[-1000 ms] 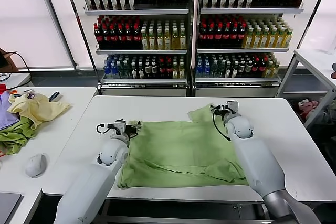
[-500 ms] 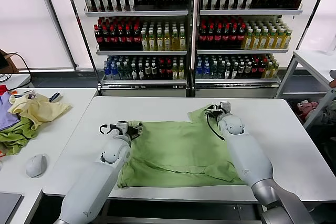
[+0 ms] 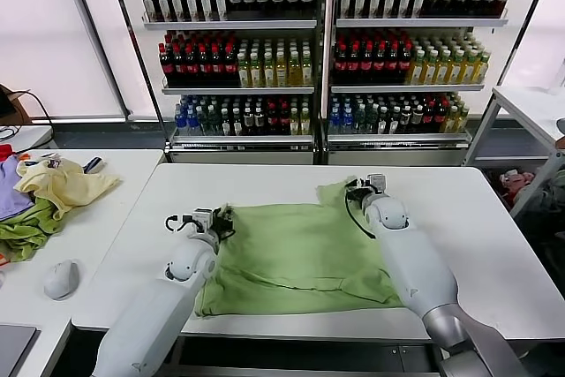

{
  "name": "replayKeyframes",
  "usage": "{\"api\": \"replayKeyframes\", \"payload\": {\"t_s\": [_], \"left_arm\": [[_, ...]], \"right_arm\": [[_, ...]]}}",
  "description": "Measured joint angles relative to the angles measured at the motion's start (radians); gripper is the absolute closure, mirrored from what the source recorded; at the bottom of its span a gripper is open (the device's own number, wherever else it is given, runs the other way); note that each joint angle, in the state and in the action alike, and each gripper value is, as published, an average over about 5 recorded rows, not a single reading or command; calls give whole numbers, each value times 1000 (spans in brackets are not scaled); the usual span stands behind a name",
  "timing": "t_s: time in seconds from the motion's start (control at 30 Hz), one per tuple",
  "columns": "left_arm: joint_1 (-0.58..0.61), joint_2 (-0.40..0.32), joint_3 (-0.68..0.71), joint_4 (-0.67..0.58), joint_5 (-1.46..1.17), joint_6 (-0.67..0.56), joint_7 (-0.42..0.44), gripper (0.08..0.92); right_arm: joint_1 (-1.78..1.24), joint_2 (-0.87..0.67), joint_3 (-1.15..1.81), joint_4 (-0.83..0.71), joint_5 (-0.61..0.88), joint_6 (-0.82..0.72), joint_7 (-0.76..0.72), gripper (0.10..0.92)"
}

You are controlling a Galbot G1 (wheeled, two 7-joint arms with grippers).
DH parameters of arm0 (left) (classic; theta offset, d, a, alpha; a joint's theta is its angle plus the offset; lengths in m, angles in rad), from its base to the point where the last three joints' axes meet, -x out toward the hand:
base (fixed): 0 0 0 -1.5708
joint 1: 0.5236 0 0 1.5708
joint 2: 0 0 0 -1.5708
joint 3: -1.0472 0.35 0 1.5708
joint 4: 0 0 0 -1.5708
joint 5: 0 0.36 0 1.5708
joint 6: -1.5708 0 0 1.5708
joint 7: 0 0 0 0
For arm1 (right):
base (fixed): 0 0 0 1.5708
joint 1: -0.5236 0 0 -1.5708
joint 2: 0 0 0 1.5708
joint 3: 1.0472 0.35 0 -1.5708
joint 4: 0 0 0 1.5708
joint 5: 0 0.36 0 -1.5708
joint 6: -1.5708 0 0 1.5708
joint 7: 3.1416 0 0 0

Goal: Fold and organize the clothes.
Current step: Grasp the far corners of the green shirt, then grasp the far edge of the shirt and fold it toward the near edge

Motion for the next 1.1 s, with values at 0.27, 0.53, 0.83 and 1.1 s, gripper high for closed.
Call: {"api": "replayKeyframes", "payload": {"t_s": [0.27,0.53,0.83,1.1], "left_arm": [[55,33,-15,-92,-31,-41,-1,905],[136,87,-45,-253,-77,-83,-1,905],[240,142,-83,-434,-108,-98,-2,905],[347,174,-109,-538,-107,-91,5,905]], "right_arm": [[-80,-55,13,166,30,-8,7,865],[-192,-129,61,399,68,-17,9,900],[-369,-215,162,665,93,-18,4,900],[-567,-244,272,859,92,-22,9,900]]}}
